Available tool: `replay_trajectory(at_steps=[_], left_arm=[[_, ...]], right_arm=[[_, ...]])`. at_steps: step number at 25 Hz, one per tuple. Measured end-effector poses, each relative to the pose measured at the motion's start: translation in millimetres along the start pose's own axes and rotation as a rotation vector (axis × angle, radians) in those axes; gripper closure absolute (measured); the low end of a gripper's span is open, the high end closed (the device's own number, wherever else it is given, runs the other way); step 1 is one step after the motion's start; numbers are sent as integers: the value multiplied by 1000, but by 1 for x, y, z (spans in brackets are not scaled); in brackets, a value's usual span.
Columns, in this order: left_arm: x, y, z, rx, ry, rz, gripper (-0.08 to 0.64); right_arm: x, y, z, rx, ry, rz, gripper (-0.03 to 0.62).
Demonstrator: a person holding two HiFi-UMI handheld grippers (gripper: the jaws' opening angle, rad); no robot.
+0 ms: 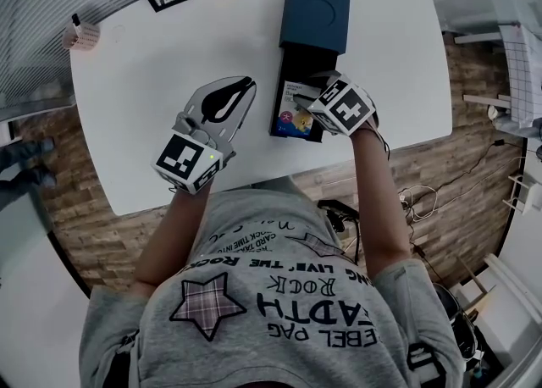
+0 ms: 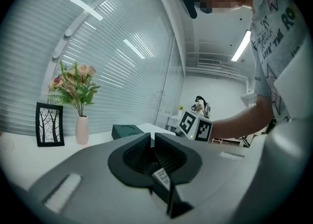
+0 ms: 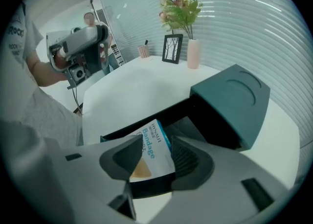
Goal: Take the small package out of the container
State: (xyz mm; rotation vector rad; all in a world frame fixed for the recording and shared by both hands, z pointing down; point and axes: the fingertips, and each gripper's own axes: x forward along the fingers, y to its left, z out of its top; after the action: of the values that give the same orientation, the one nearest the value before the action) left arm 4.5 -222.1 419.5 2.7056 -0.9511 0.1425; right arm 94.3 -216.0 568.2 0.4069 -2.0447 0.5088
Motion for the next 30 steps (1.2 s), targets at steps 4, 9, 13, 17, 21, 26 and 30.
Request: replay_trajectory(at_steps=[4, 9, 13, 17, 21, 26, 30], left_arm=[[9, -10, -15, 16, 48, -67, 545], [24, -23, -48, 23, 143, -164, 459], [34, -34, -78, 18, 228, -246, 410], [45, -40, -102, 4, 298, -308, 368], [55, -52, -113, 8, 336, -386, 342], [64, -69, -121, 9, 356, -477, 337], [69, -79, -125, 7, 367, -521, 339]], right_arm=[[-15, 7, 6, -12, -32, -7, 417], [-32, 19, 10, -25, -75, -21, 417], [-43, 30, 13, -34, -106, -33, 417], [-52, 42, 15, -51, -135, -44, 417], [-59, 52, 14, -63, -157, -46, 417], [-64, 62, 13, -75, -173, -40, 417], [-67, 68, 12, -74, -186, -34, 417]])
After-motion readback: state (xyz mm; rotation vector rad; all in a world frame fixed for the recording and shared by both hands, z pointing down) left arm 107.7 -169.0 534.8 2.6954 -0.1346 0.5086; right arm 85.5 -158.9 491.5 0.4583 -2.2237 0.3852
